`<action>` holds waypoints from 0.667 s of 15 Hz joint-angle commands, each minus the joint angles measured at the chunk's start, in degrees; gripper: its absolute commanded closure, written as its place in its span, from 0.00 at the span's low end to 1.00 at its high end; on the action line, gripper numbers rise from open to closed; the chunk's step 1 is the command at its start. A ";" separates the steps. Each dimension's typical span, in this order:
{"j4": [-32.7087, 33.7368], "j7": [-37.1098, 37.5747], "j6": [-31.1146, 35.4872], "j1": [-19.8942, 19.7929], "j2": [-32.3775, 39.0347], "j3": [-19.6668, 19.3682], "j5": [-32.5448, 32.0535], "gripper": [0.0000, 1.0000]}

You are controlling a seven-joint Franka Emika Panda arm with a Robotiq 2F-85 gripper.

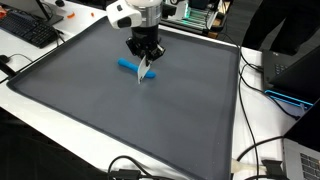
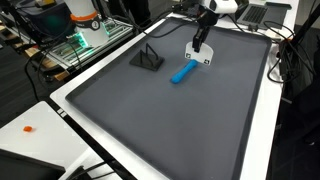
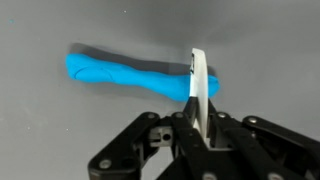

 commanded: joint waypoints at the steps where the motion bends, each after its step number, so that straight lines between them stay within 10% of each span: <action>1: -0.62 -0.32 2.28 0.57 1.53 -1.08 -1.67 0.98; 10: -1.58 -0.34 3.89 0.30 2.28 -1.41 -1.05 0.98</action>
